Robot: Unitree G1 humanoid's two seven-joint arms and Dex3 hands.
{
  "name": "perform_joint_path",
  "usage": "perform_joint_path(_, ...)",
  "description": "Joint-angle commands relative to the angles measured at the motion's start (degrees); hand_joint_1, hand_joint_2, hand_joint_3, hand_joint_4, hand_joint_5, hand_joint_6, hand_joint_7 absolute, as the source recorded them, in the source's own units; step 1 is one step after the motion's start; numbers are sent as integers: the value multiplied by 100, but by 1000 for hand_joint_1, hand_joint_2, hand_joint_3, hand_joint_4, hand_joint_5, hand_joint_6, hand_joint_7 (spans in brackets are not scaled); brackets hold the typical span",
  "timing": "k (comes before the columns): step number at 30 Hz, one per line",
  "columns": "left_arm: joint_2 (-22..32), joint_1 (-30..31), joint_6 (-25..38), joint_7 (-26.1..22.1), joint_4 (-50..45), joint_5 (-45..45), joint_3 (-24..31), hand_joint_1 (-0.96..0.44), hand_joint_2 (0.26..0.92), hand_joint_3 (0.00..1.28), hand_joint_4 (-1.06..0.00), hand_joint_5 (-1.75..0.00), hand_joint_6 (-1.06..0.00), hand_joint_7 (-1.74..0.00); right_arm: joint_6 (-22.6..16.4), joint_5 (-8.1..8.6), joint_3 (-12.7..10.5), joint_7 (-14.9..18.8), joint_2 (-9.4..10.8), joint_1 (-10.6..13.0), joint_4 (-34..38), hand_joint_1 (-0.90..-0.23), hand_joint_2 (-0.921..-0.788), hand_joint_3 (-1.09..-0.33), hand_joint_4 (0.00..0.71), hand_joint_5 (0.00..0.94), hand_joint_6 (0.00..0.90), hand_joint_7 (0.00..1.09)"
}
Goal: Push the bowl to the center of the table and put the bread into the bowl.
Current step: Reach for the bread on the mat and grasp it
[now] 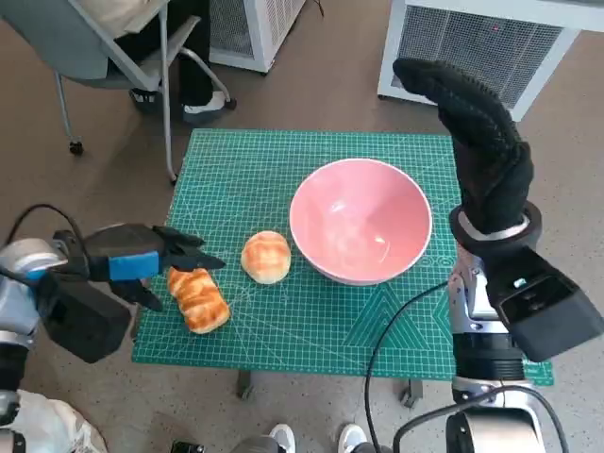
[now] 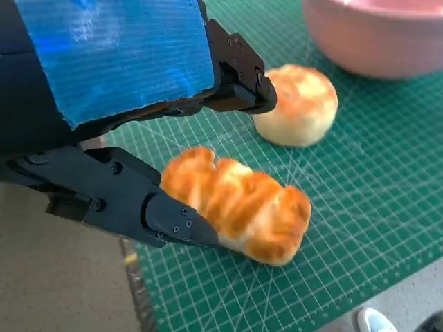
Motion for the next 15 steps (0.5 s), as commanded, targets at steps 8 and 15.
perform_joint_path(8,-386,-183,-304,861,764,684,-373,15,752,2,-489,-27,-571,-71,25,-60,-13,-73,-36,203,-14,-632,-921,-698,308,6,49,642)
perform_joint_path(15,-575,-247,-430,1262,1248,901,-551,64,806,26,-572,-49,-635,-87,2,12,-15,-26,-37,219,18,-629,-921,-698,313,8,50,641)
